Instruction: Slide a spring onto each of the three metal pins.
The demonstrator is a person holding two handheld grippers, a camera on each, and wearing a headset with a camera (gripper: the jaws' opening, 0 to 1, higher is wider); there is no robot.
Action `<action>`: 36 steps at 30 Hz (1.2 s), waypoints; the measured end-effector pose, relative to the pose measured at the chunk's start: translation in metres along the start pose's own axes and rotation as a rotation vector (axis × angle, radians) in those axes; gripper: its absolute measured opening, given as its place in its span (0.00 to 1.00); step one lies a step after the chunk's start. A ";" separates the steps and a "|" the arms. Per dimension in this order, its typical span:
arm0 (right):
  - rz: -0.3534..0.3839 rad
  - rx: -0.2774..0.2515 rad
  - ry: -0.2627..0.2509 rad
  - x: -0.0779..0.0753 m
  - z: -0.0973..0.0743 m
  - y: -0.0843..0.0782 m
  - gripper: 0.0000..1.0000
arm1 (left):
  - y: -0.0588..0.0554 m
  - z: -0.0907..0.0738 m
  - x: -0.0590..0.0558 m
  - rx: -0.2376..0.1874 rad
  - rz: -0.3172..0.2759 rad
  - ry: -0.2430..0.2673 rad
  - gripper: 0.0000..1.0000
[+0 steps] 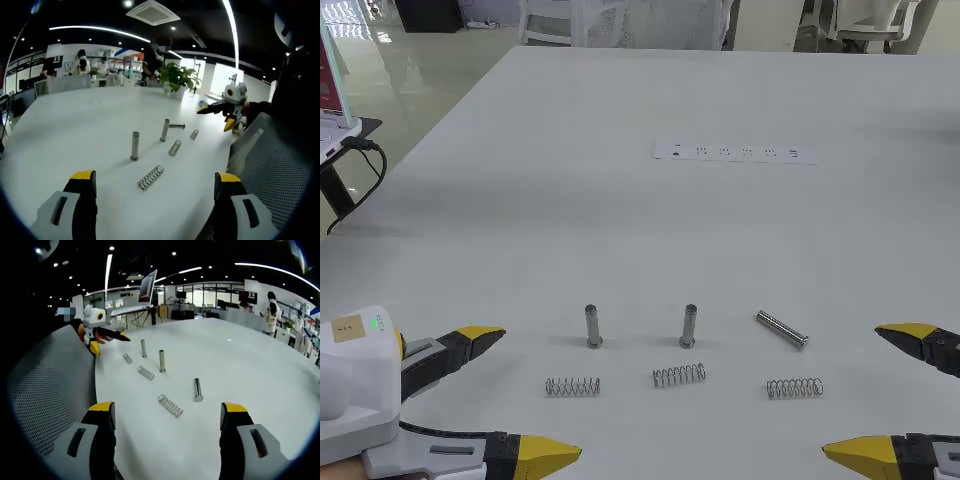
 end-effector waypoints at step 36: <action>0.005 0.018 0.011 0.000 0.001 -0.004 0.84 | 0.000 0.001 0.000 0.000 -0.004 0.001 0.94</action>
Point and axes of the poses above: the centre of the closed fingertips' face, and the gripper's own axes: z roughly forward along the fingers, x roughly to its left, y roughly out of its top, the point moved 8 cm from there along -z, roughly backward along the fingers, and after that the axes turned 7 degrees about x, right-handed, at the moved point
